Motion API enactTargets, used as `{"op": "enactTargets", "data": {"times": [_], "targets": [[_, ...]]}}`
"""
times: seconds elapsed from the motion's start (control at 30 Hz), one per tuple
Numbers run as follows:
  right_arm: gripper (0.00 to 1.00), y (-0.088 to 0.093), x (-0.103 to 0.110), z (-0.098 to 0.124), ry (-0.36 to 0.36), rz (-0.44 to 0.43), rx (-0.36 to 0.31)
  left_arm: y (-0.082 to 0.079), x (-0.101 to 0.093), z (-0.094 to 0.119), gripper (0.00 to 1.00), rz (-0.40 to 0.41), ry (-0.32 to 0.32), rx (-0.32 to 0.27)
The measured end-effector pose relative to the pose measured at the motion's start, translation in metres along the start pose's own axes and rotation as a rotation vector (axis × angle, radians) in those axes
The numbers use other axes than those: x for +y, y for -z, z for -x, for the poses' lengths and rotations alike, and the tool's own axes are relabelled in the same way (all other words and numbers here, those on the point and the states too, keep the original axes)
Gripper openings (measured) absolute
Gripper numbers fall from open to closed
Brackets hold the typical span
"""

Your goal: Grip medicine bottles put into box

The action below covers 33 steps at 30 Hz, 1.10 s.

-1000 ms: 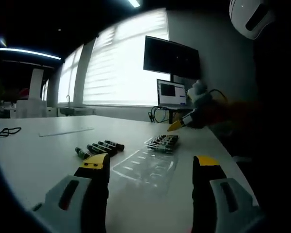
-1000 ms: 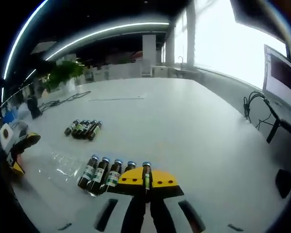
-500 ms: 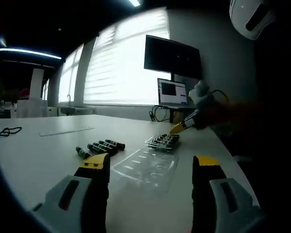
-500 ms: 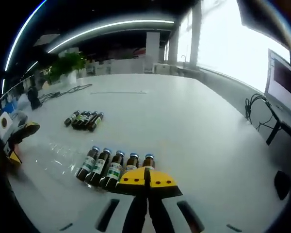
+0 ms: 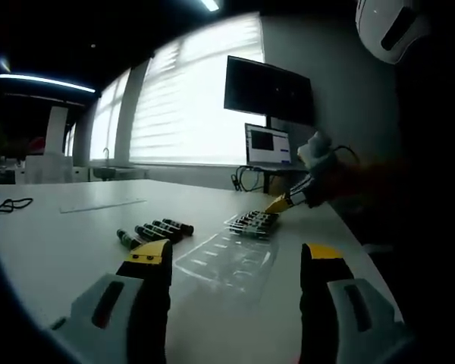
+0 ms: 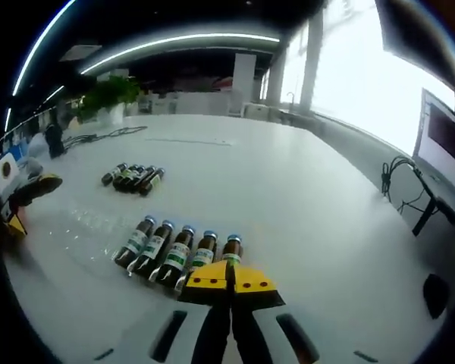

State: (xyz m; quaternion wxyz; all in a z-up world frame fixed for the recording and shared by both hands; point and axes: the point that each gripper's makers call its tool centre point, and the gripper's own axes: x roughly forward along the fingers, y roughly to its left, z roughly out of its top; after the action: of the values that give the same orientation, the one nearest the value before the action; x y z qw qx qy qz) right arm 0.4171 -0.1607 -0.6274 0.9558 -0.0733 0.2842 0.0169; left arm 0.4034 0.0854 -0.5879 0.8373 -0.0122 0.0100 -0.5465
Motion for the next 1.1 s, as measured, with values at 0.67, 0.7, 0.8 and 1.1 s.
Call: {"op": "enactTargets", "data": {"times": [0.67,0.7,0.8,1.1], "targets": [[0.04,-0.040,0.002,0.004,-0.040,-0.223,-0.180,-0.001,-0.004,0.000,0.61,-0.006,0.025,-0.007],[0.04,-0.038,0.002,0.005,-0.035,-0.224,-0.180,-0.001,-0.006,0.000,0.61,-0.007,0.035,-0.006],[0.04,-0.033,0.005,0.011,-0.027,-0.249,-0.190,-0.001,-0.008,0.000,0.60,-0.016,0.043,-0.002],[0.04,-0.038,0.014,0.025,-0.041,-0.279,-0.343,-0.003,0.001,0.000,0.61,-0.011,-0.006,-0.007]]}}
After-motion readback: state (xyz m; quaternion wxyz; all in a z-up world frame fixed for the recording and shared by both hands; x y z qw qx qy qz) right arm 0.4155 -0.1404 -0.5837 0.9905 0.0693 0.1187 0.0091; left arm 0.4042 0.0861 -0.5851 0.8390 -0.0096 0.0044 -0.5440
